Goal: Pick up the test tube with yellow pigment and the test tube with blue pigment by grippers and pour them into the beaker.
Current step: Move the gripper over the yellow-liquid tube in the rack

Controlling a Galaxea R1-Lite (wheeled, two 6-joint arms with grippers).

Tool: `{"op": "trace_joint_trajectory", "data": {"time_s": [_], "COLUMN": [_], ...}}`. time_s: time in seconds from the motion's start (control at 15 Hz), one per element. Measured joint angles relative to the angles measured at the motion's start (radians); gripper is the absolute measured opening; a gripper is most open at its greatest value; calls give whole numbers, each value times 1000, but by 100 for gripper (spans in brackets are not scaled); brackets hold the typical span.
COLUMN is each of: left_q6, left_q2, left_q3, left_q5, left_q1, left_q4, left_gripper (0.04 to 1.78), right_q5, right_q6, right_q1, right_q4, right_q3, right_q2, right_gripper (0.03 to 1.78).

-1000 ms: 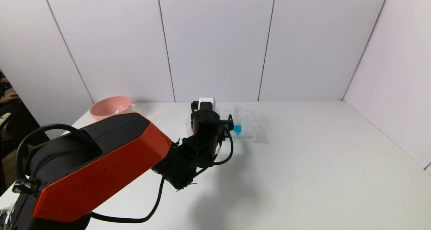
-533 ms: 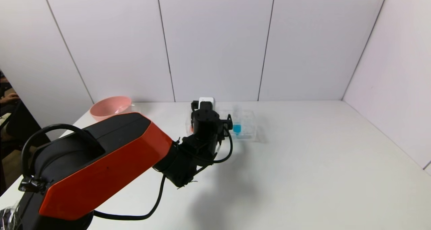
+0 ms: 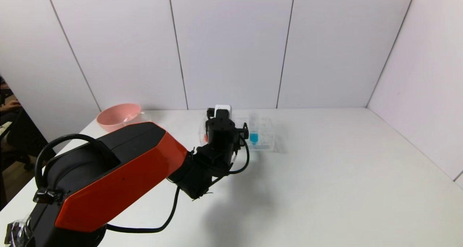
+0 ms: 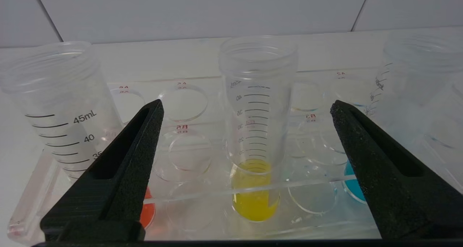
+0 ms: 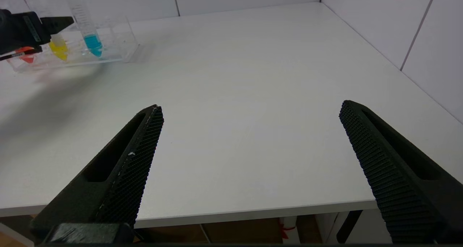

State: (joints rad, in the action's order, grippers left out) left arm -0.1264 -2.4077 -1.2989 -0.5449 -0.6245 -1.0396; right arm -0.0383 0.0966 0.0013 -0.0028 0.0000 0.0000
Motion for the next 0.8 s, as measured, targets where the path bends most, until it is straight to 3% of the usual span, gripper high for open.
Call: {"op": "trace_joint_trajectory", "data": {"time_s": [0.27, 0.67, 0.8], "left_q6": [1, -2, -1], "left_q2": [-7, -9, -9], "left_q3": [-5, -5, -4], "left_q5": [-4, 3, 6], "left_q1": [7, 7, 6], "left_q4": [0, -1, -2], "left_gripper": [145, 65, 48], "right_q5": [0, 0, 0], "right_q6": [0, 0, 1], "right_q1": [0, 0, 0], "right_q4": [0, 0, 0], "right_q3": [0, 0, 0], "right_q2": [0, 0, 0], "right_gripper": [177, 177, 177]}}
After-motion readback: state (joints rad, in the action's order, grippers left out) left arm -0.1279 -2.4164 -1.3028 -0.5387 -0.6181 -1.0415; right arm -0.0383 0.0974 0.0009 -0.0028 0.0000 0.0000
